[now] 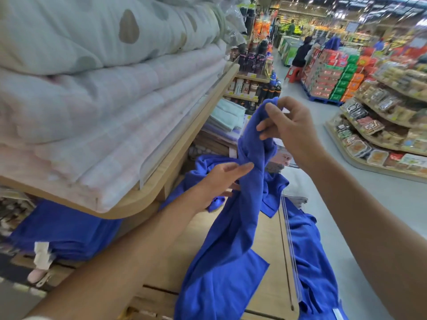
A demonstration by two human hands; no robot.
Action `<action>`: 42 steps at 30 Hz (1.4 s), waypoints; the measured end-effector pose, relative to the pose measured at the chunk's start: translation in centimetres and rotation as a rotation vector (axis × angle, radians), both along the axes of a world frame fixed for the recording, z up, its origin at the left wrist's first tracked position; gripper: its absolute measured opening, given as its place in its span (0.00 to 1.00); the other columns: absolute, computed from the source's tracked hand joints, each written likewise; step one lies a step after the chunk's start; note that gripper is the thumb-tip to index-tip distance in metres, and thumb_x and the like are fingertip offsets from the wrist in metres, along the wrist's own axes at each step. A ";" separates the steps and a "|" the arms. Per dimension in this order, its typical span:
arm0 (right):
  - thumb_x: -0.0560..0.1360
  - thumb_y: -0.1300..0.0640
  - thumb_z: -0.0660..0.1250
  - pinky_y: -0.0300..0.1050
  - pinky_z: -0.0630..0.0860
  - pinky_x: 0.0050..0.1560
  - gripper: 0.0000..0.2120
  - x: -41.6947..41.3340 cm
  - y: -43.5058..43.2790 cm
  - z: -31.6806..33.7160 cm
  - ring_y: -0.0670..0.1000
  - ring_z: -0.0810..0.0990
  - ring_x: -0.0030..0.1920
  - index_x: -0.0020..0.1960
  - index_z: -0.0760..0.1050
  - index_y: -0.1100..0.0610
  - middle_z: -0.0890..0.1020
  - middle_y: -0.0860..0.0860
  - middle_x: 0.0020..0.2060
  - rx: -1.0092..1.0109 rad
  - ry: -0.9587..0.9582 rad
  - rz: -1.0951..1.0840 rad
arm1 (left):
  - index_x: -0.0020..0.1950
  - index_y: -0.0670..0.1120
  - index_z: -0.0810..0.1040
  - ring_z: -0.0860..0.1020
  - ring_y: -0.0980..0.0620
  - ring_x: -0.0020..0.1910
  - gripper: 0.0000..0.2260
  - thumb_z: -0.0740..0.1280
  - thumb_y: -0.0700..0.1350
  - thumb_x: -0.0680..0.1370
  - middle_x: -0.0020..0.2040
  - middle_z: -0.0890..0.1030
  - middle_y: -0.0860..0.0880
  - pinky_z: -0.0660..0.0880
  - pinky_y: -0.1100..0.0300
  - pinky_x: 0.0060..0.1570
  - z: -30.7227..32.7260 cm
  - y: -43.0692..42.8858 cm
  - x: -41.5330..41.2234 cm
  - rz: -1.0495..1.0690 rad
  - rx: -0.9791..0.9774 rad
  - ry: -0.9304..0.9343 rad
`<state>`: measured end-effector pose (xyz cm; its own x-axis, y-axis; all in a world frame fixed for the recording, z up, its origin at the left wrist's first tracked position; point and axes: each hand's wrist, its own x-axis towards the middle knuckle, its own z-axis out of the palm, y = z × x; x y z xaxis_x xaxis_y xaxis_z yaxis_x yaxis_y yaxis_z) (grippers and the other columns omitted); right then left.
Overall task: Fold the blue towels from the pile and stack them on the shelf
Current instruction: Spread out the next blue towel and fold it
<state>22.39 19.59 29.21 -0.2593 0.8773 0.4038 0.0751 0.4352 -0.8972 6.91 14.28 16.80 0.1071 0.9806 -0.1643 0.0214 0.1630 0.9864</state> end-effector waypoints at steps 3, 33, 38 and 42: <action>0.84 0.62 0.61 0.47 0.84 0.41 0.05 0.2 0.1 1.8 0.53 0.85 0.35 0.50 0.72 0.60 0.84 0.55 0.34 0.042 0.047 0.034 | 0.57 0.41 0.79 0.78 0.48 0.43 0.08 0.67 0.44 0.82 0.45 0.80 0.44 0.77 0.53 0.44 2.1 1.1 1.1 0.234 0.081 -0.048; 0.82 0.50 0.59 0.52 0.83 0.45 0.08 7.9 -8.4 26.5 0.53 0.88 0.43 0.54 0.72 0.55 0.88 0.54 0.45 0.599 0.058 -0.623 | 0.58 0.53 0.79 0.79 0.61 0.57 0.20 0.75 0.59 0.69 0.56 0.81 0.57 0.72 0.66 0.56 -1.0 -2.3 2.5 -0.209 0.387 0.213; 0.81 0.50 0.60 0.51 0.83 0.46 0.05 6.1 -9.4 27.2 0.50 0.88 0.43 0.50 0.71 0.51 0.88 0.52 0.44 0.629 0.050 -0.627 | 0.68 0.52 0.74 0.77 0.58 0.61 0.30 0.77 0.59 0.69 0.62 0.78 0.57 0.76 0.60 0.58 0.3 -4.0 6.9 -0.172 0.424 0.169; 0.80 0.53 0.59 0.47 0.79 0.42 0.03 6.3 -10.6 27.9 0.51 0.88 0.42 0.49 0.69 0.51 0.88 0.52 0.43 0.679 0.078 -0.622 | 0.56 0.38 0.78 0.77 0.49 0.43 0.10 0.67 0.44 0.80 0.47 0.83 0.36 0.73 0.49 0.43 1.6 -4.5 8.2 -0.101 0.453 -0.036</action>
